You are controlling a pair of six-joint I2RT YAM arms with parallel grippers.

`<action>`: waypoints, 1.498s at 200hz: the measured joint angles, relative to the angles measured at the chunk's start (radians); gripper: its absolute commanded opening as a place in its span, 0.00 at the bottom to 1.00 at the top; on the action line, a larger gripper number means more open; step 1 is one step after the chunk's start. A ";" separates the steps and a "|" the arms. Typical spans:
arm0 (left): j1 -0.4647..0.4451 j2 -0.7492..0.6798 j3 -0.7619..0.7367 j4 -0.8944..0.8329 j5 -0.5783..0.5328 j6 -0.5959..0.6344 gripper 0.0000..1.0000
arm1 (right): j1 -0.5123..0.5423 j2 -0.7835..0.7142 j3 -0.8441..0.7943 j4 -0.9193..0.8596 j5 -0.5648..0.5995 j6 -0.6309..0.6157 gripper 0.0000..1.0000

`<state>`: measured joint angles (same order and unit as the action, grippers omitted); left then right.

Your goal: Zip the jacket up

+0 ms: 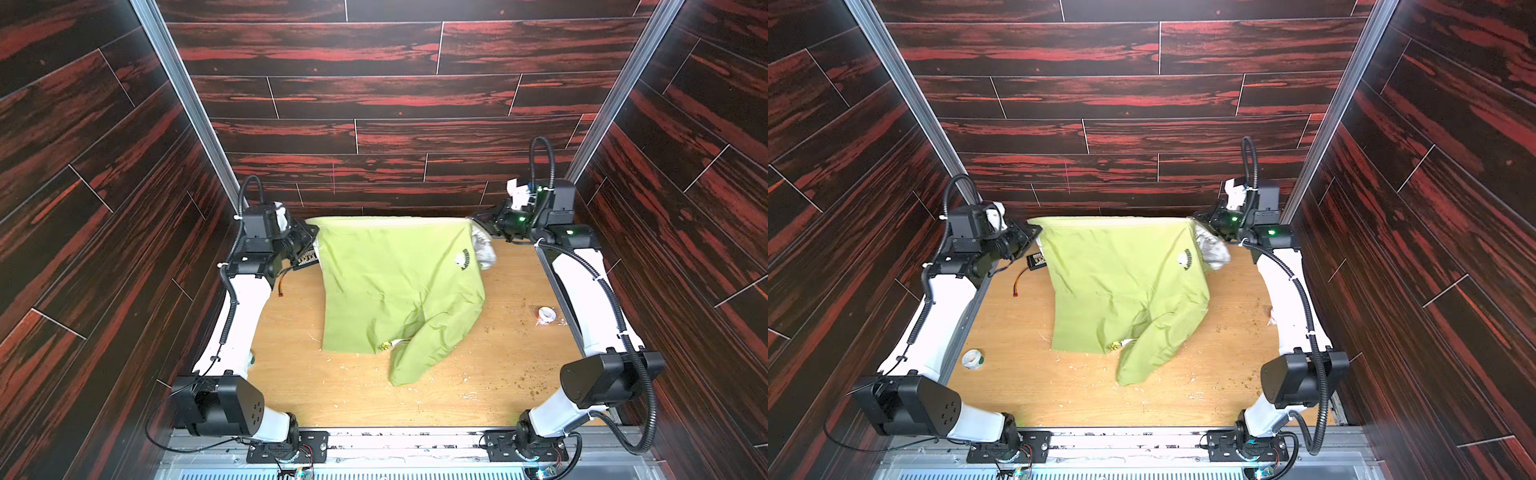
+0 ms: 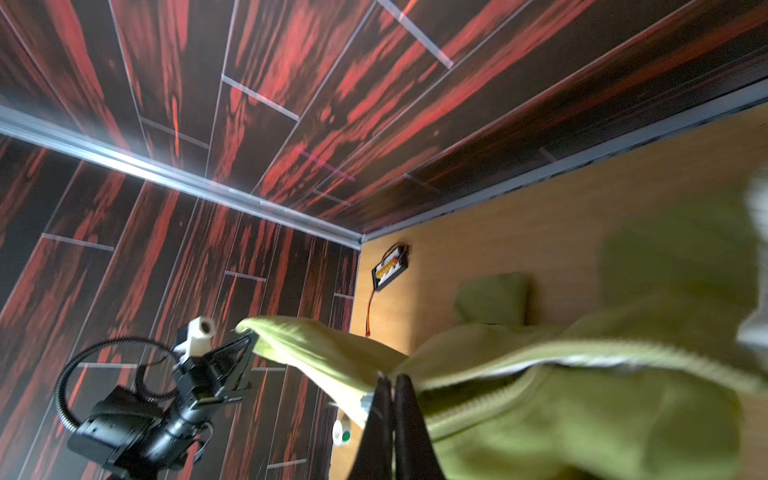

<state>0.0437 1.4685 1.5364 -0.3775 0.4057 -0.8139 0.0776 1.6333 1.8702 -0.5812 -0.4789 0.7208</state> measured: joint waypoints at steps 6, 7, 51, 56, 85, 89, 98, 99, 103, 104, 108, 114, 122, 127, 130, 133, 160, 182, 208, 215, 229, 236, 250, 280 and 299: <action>0.010 0.000 0.016 -0.013 -0.008 0.005 0.00 | -0.011 0.000 0.009 -0.005 -0.001 0.000 0.00; 0.011 0.000 0.018 -0.014 -0.009 0.006 0.00 | -0.014 0.000 0.011 -0.005 -0.001 0.000 0.00; 0.066 0.001 0.098 -0.047 -0.059 0.025 0.00 | -0.097 0.000 0.055 -0.018 -0.011 0.001 0.00; 0.069 0.001 0.101 -0.050 -0.063 0.026 0.00 | -0.104 0.000 0.058 -0.020 -0.012 0.001 0.00; 0.077 0.005 0.121 -0.067 -0.081 0.032 0.00 | -0.149 0.000 0.068 -0.035 -0.017 0.002 0.00; 0.077 0.006 0.123 -0.068 -0.080 0.032 0.00 | -0.154 0.000 0.068 -0.037 -0.020 0.002 0.00; 0.076 0.006 0.124 -0.070 -0.079 0.034 0.00 | -0.162 0.000 0.068 -0.045 -0.027 0.003 0.00; 0.076 0.006 0.124 -0.070 -0.079 0.034 0.00 | -0.163 0.000 0.068 -0.046 -0.027 0.002 0.00; 0.076 0.006 0.124 -0.071 -0.077 0.036 0.00 | -0.166 0.000 0.068 -0.049 -0.030 0.003 0.00; 0.076 0.006 0.124 -0.071 -0.076 0.036 0.00 | -0.166 0.000 0.068 -0.049 -0.031 0.003 0.00; 0.076 0.006 0.124 -0.072 -0.075 0.037 0.00 | -0.168 -0.001 0.066 -0.050 -0.034 0.002 0.00; 0.075 0.006 0.122 -0.072 -0.073 0.039 0.00 | -0.171 -0.002 0.061 -0.050 -0.037 0.002 0.00; 0.075 0.004 0.113 -0.068 -0.069 0.040 0.00 | -0.174 -0.005 0.049 -0.047 -0.041 0.000 0.00; 0.075 0.000 0.101 -0.061 -0.065 0.039 0.00 | -0.175 -0.008 0.039 -0.046 -0.042 0.000 0.00; 0.075 -0.004 0.092 -0.057 -0.064 0.039 0.00 | -0.175 -0.010 0.031 -0.045 -0.042 -0.001 0.00; 0.075 -0.007 0.079 -0.050 -0.061 0.039 0.00 | -0.176 -0.014 0.017 -0.042 -0.042 -0.002 0.00; 0.075 -0.066 -0.089 -0.022 -0.047 0.034 0.00 | -0.183 -0.050 -0.127 -0.029 -0.043 -0.013 0.00; 0.078 -0.129 -0.251 -0.018 -0.047 0.034 0.00 | -0.190 -0.098 -0.309 -0.002 -0.057 -0.024 0.00; 0.088 -0.219 -0.424 -0.033 -0.051 0.047 0.00 | -0.200 -0.169 -0.575 0.051 -0.078 -0.030 0.00; 0.091 -0.249 -0.472 -0.038 -0.055 0.050 0.00 | -0.201 -0.186 -0.642 0.060 -0.080 -0.031 0.00; 0.096 -0.307 -0.567 -0.056 -0.066 0.057 0.00 | -0.205 -0.214 -0.775 0.077 -0.083 -0.039 0.00; 0.098 -0.333 -0.613 -0.063 -0.071 0.060 0.00 | -0.207 -0.220 -0.827 0.082 -0.083 -0.044 0.00; 0.100 -0.376 -0.698 -0.077 -0.081 0.061 0.00 | -0.209 -0.225 -0.924 0.089 -0.077 -0.056 0.00; 0.103 -0.402 -0.837 -0.091 -0.103 0.058 0.00 | -0.209 -0.225 -1.050 0.102 -0.058 -0.077 0.00; 0.105 -0.388 -0.885 -0.097 -0.112 0.056 0.00 | -0.209 -0.221 -1.088 0.116 -0.043 -0.088 0.00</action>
<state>0.1486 1.0801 0.6510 -0.4747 0.2935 -0.7578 -0.1314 1.4124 0.7826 -0.4656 -0.5217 0.6331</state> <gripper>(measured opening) 0.072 0.048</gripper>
